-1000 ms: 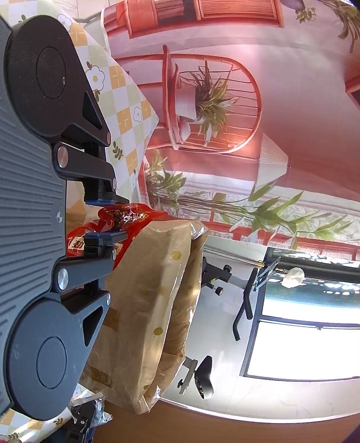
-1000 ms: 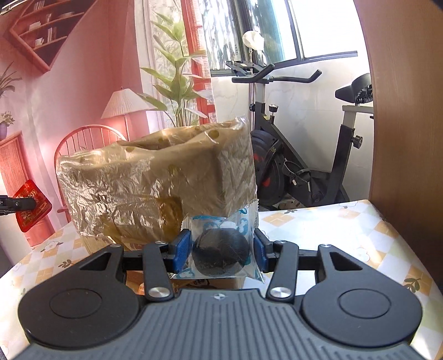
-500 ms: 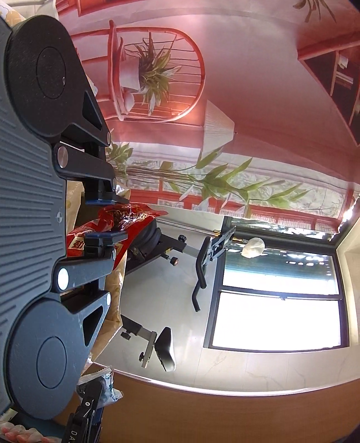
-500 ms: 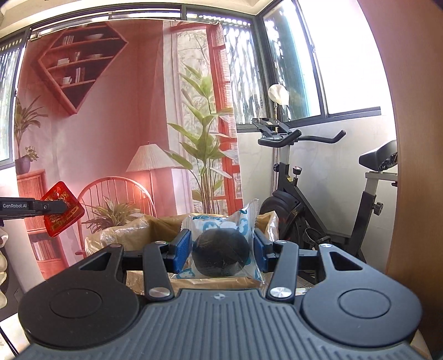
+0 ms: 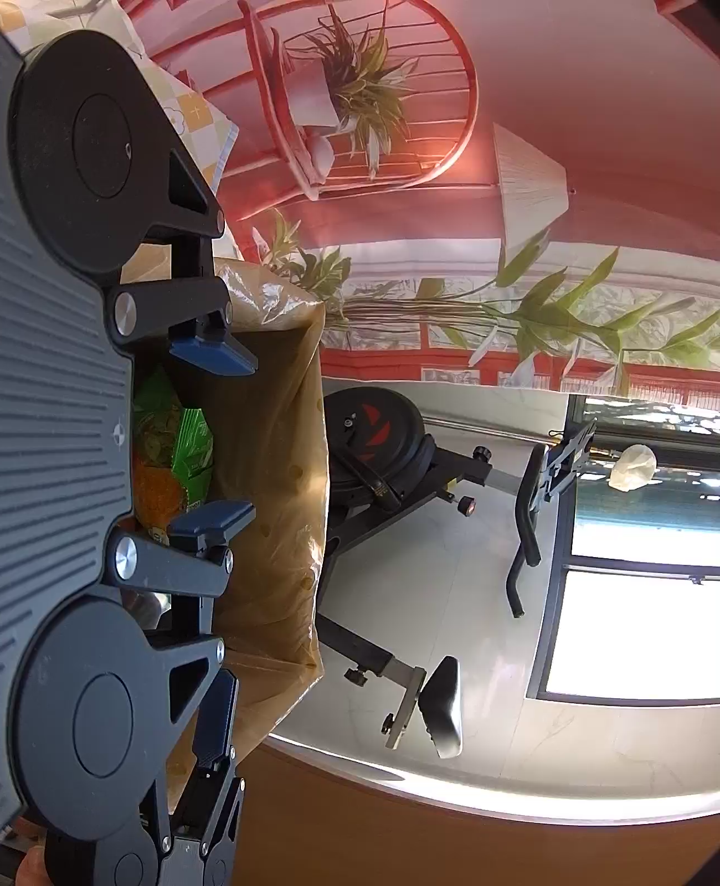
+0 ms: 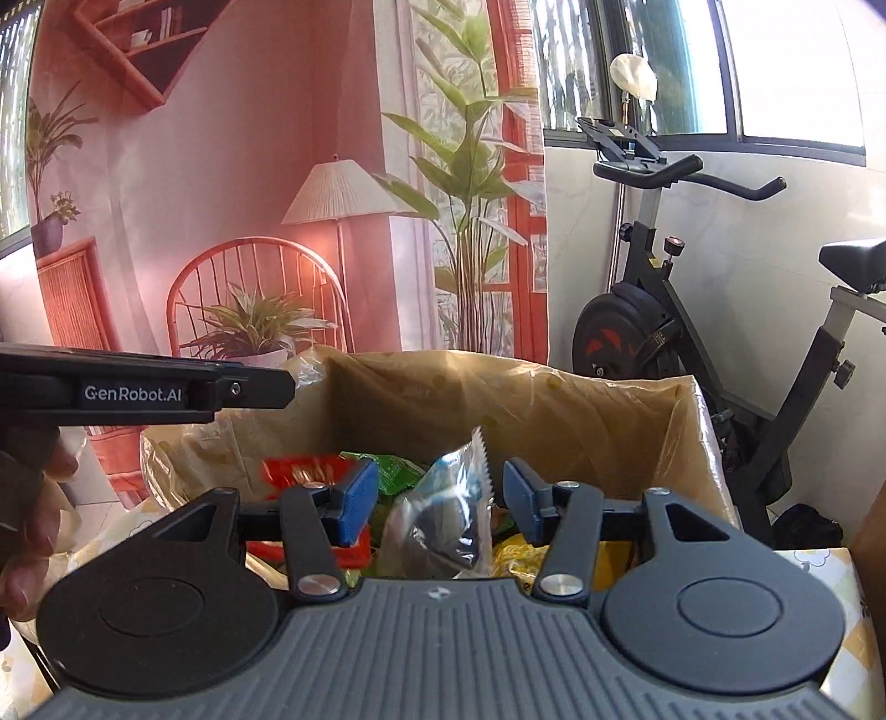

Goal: Organize snacks
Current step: 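Carry both packets over the lined box and open both tools to drop them, then move both open tools back down to the snacks beside the box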

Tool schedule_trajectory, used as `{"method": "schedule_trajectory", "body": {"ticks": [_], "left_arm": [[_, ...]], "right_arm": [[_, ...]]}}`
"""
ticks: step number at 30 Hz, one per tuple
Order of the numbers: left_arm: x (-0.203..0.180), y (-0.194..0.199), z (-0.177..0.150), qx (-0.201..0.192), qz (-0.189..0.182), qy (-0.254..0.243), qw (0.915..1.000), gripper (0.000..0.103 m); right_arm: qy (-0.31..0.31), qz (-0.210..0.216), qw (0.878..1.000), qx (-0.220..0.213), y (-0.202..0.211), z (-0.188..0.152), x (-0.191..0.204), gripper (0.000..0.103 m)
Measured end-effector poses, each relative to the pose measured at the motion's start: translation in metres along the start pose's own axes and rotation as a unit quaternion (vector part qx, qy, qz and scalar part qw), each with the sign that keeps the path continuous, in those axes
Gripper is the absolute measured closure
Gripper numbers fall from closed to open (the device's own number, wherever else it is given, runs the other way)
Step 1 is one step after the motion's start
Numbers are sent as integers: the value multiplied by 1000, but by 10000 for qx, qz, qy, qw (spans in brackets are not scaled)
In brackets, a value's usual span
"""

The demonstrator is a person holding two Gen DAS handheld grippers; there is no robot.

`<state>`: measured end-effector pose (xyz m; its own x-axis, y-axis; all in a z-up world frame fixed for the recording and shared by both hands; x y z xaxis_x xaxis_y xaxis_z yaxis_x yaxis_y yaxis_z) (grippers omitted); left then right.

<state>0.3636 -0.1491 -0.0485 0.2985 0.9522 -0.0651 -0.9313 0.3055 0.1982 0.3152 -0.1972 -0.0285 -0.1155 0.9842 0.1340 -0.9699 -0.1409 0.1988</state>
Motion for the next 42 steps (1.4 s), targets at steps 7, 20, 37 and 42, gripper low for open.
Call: {"method": "schedule_trajectory", "body": {"ticks": [7,20,37,42], "left_arm": [[31,32,-1,106,109,292,9995,46],[59,104,-45,561,230,378,9974,42],[29,98,-157,1539,92,1025,9827,41],[19,99,-176,1716,127,1143,9784,41]], "right_arm": [[-256,77,9996,-18,27,6,-3,42],[-442,-1,9985,-325,97,-23,8,42],[-801,-324,9948,544,100,-118,-3,46],[-783,-201,9915,1024,88,-152,6,47]]}}
Point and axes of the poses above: each gripper's, at about its wrist camera, not at the fingertips, and y roughly against the way its jaws point, x to its left, z to its top, the point moved 8 cm from there along -y, roughly the way its jaws point, and after that the axes turned 15 degrees about -x, right-handed, at the moved point
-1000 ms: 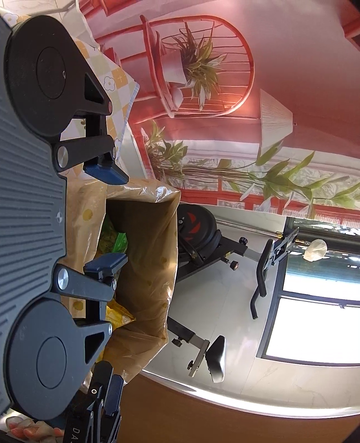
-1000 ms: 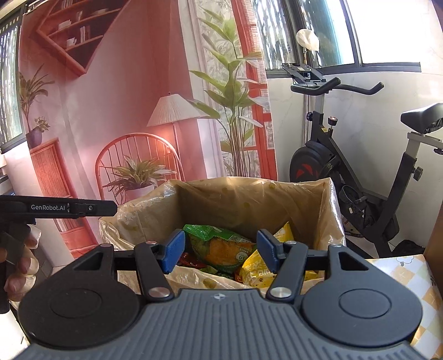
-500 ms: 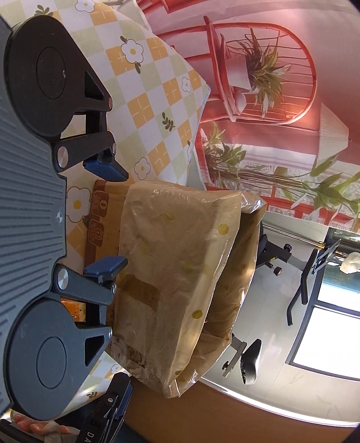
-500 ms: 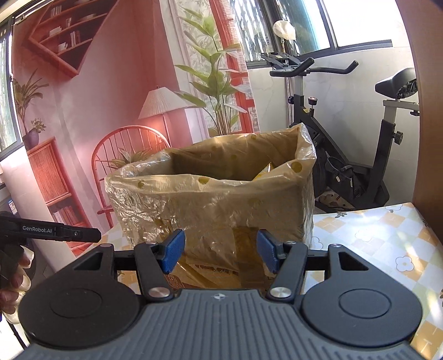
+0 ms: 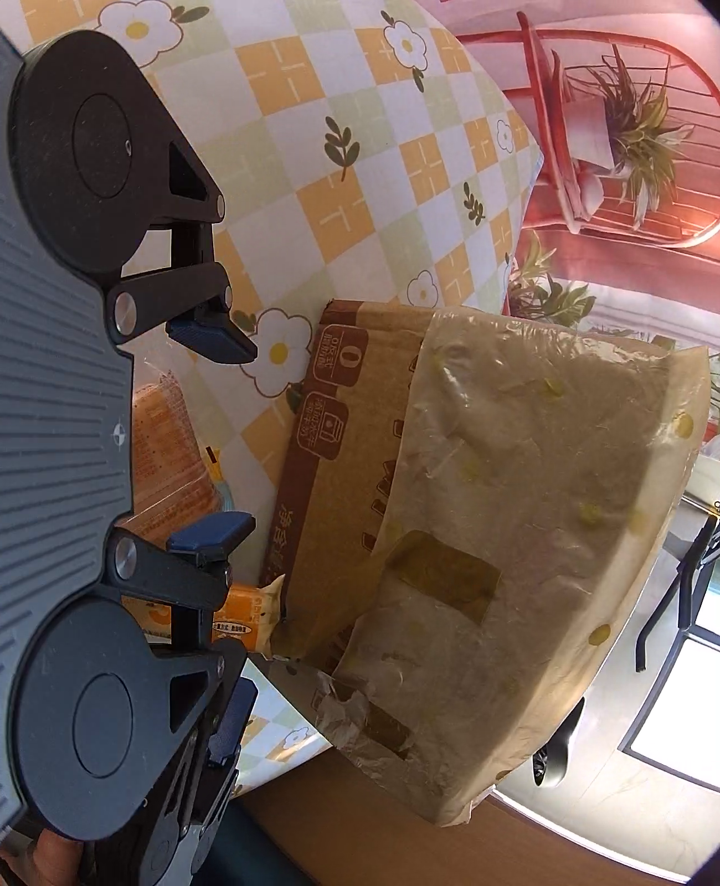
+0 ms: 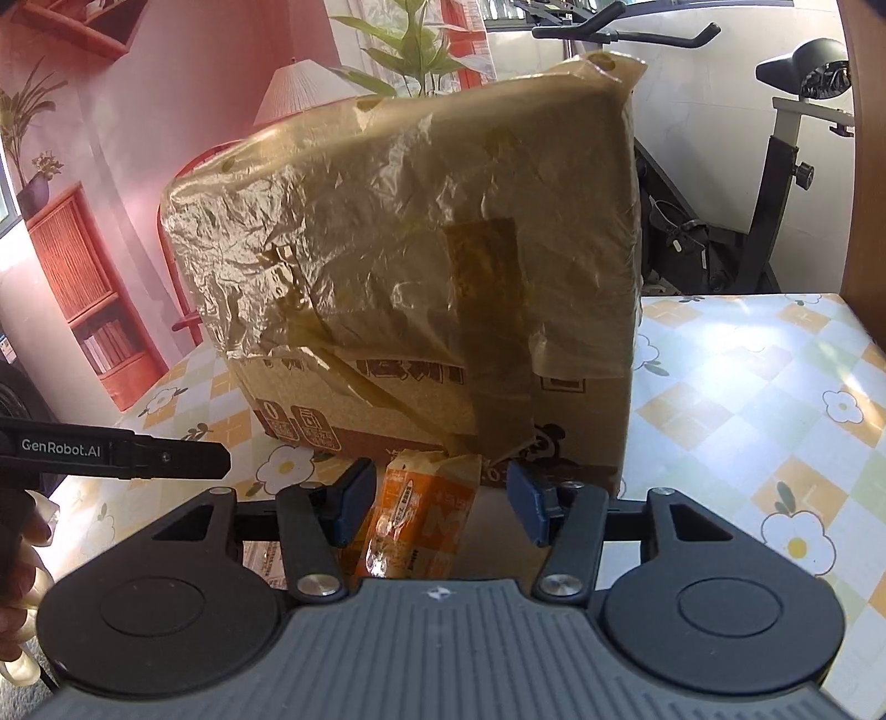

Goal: Organize snacks
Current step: 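Move both open tools back down to the snacks beside the box, then grasp the wrapped bread loaf with the left tool while the right tool grasps the orange sausage stick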

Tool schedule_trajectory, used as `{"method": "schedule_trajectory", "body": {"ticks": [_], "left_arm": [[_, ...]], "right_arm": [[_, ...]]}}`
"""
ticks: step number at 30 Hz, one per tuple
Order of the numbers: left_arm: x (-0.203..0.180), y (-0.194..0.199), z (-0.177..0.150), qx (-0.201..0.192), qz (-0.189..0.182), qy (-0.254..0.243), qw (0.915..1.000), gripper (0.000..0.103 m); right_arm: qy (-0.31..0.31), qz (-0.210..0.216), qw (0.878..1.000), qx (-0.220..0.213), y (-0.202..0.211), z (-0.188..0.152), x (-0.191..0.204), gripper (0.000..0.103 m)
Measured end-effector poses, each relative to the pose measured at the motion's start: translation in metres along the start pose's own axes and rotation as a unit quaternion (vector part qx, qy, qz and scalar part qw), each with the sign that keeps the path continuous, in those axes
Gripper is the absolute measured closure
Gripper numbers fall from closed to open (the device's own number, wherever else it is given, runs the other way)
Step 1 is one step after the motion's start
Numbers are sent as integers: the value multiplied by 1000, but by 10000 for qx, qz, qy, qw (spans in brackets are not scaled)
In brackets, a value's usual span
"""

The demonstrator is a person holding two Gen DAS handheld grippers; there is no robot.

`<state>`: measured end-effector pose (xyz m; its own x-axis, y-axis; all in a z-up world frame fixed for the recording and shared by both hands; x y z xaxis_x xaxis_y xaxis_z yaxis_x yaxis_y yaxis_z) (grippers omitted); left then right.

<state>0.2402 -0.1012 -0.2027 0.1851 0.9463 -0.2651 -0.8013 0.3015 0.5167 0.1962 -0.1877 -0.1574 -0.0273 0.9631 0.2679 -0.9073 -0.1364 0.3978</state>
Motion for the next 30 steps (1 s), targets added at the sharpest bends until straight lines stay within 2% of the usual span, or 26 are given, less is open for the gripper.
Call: {"method": "schedule_trajectory", "body": {"ticks": [5,8,10,12,16,21,30], "left_arm": [[-2,-5,-12,115,29,51,9999,41],[-7,-6,-19,177,5,69,9998,41],[-10,-6,-24,237,-6,57,9997,41],[-13,-7,-29,279,-34,55,9996,40],[-21,-7,-34,237,-26,32,9997,33],[-31,-7,-36,242,-12,-106,9997,30],[-36,-12,-46,338,347,-670,9966,16]], "right_arm": [[120,130,9990,408,-15,-26,11,47],[168,152,9981,575,-19,-36,13,51],[98,131,9984,547,-16,-39,9,52],[76,13,9984,568,-12,-41,2,59],[-198,-184,9984,502,0,-45,-22,59],[-85,-410,9986,311,7,-43,-35,57],[-197,-422,9988,142,4,-50,-37,56]]}}
Point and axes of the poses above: each gripper's, at about its wrist camera, not at the fingertips, and y roughly against the way its jaws point, x to its left, z to its top, the point moved 8 cm from there along -y, roughly the way its jaws point, and after that the axes turned 15 degrees about -x, right-handed, at the moved point
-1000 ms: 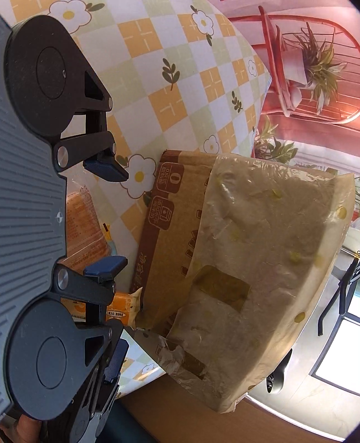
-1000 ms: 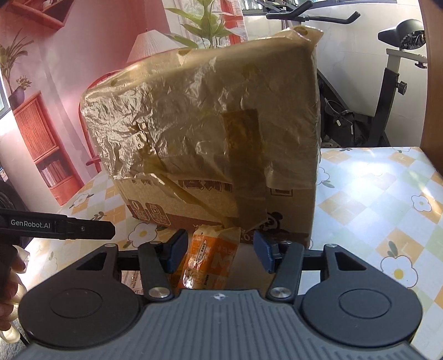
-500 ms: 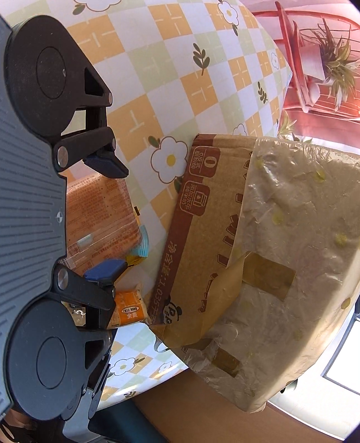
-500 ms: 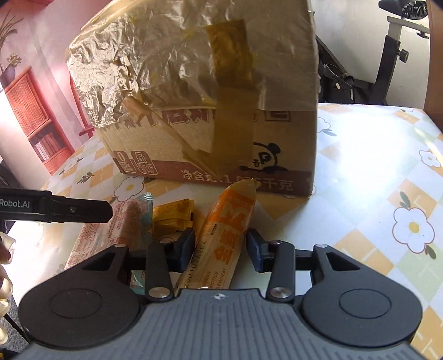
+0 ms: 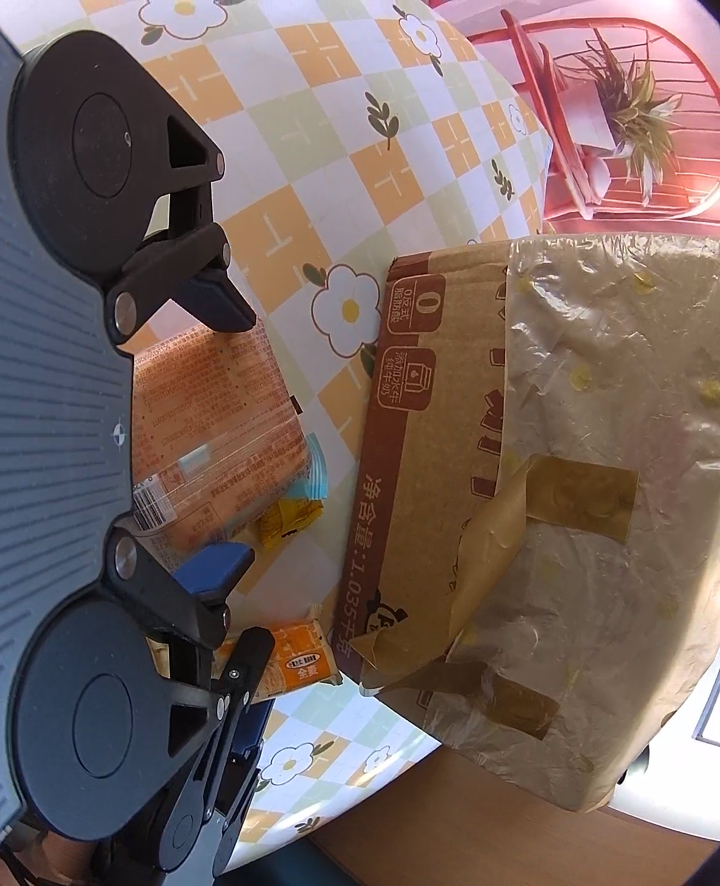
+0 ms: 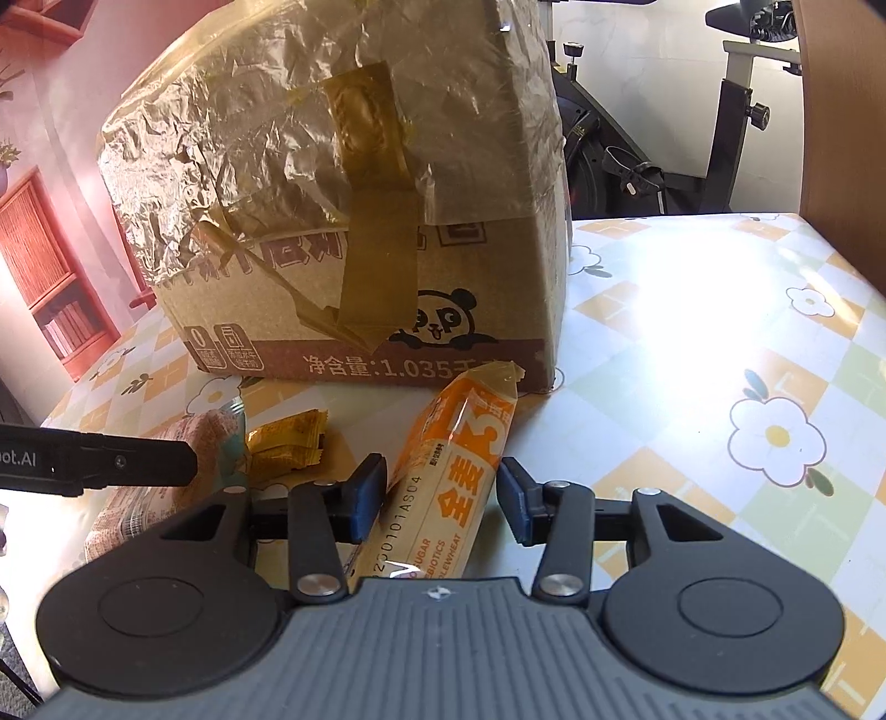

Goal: Organize snacks
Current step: 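Grasp the wrapped bread loaf with the left tool while the right tool grasps the orange sausage stick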

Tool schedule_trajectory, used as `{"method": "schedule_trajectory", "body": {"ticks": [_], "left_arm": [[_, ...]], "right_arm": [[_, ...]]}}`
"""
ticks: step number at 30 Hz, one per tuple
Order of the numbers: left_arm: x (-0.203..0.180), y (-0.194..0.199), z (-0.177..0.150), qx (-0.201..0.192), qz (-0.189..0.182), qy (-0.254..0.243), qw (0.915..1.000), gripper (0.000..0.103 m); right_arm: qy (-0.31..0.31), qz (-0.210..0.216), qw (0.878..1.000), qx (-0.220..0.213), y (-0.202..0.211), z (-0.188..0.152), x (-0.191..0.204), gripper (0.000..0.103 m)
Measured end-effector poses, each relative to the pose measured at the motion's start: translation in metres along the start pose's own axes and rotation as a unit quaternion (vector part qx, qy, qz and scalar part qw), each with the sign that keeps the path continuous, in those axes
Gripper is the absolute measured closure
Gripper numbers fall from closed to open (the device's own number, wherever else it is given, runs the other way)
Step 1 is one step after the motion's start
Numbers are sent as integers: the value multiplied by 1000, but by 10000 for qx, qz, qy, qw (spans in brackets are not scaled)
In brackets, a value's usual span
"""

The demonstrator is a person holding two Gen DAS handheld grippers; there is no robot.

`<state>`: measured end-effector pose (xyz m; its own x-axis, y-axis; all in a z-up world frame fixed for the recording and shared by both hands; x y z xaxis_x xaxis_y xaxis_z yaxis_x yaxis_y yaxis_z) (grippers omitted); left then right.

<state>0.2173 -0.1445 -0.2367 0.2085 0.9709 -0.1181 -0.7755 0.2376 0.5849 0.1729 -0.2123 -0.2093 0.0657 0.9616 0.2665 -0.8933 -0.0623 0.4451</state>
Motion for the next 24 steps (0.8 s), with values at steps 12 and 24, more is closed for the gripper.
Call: {"method": "schedule_trajectory", "body": {"ticks": [12,24], "left_arm": [[37,-14,-15,554,499,519,9959,12],[64,-12,-10,78,426,395,9983,24]], "right_arm": [[-91,22,9999,-40,2,0,-2,56],[-124,64,9998,-173,5,-1,-1,56]]}}
Point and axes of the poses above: each gripper's, at about its wrist camera, not at the fingertips, and y roughly against the way its jaws point, x to its left, z to its top, the point moved 8 cm from there along -y, roughly the way its jaws point, and after that the axes turned 15 degrees about -x, right-handed, at the moved point
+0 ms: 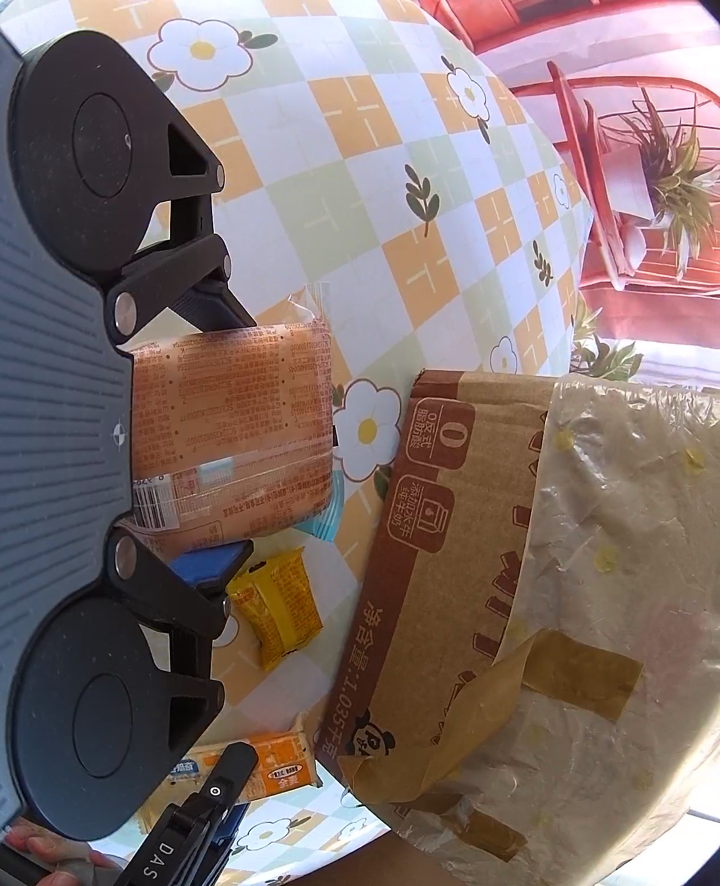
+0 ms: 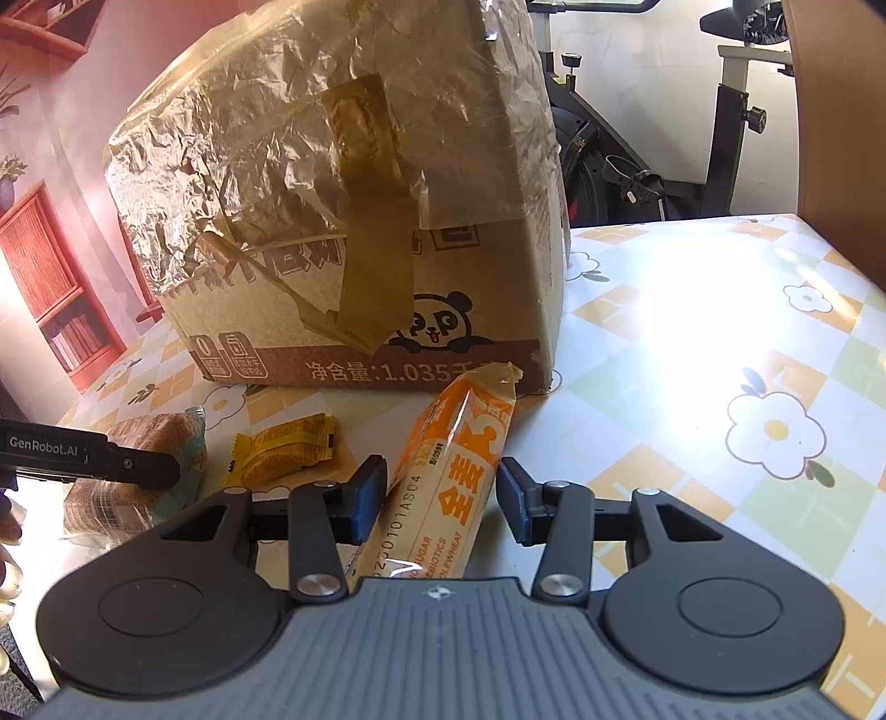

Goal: Organize snacks
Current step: 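Grasp the wrapped bread loaf with the left tool while the right tool grasps the orange sausage stick, then carry the bread loaf and sausage stick over the box and open both tools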

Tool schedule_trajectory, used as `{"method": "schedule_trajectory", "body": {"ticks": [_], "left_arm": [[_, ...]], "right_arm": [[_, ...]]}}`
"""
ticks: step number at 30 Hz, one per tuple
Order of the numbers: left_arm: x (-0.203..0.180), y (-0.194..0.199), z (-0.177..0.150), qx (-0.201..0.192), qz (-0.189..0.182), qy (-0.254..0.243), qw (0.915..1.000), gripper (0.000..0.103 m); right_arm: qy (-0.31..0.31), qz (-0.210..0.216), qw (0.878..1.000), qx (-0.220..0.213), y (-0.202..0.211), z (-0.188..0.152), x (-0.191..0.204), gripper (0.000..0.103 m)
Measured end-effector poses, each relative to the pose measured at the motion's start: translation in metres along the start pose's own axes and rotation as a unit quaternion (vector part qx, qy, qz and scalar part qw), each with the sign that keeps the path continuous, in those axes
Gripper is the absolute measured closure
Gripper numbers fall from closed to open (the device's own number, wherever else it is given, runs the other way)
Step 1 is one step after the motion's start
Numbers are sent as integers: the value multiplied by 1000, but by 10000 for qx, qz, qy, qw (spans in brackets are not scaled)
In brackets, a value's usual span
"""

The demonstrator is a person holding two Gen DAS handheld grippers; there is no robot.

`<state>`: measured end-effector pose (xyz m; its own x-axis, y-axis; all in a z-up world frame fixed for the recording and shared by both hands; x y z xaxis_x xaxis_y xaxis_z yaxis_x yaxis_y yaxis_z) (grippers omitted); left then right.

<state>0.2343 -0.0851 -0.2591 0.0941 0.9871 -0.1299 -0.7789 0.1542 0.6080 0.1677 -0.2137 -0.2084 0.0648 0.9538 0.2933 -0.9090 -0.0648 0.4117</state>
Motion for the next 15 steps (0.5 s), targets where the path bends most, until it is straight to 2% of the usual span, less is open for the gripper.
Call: {"method": "schedule_trajectory", "body": {"ticks": [6,15], "left_arm": [[8,-4,0,-138,-176,-10,9997,24],[11,-3,-3,-289,-120,33,9995,24]], "right_arm": [[-117,36,9999,-23,0,0,-3,56],[-30,117,9999,-112,4,-1,1,59]]}}
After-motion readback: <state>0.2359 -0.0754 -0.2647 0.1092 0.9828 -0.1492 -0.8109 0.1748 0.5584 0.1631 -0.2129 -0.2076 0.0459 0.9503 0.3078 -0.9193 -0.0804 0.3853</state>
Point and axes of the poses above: each gripper's, at about its wrist camera, not at the fingertips, and y roughly against the way its jaws point, x to its left, z to its top, the point moved 8 cm from there along -y, roughly the way its jaws point, and after that the axes turned 15 degrees about -x, right-handed, at the moved point
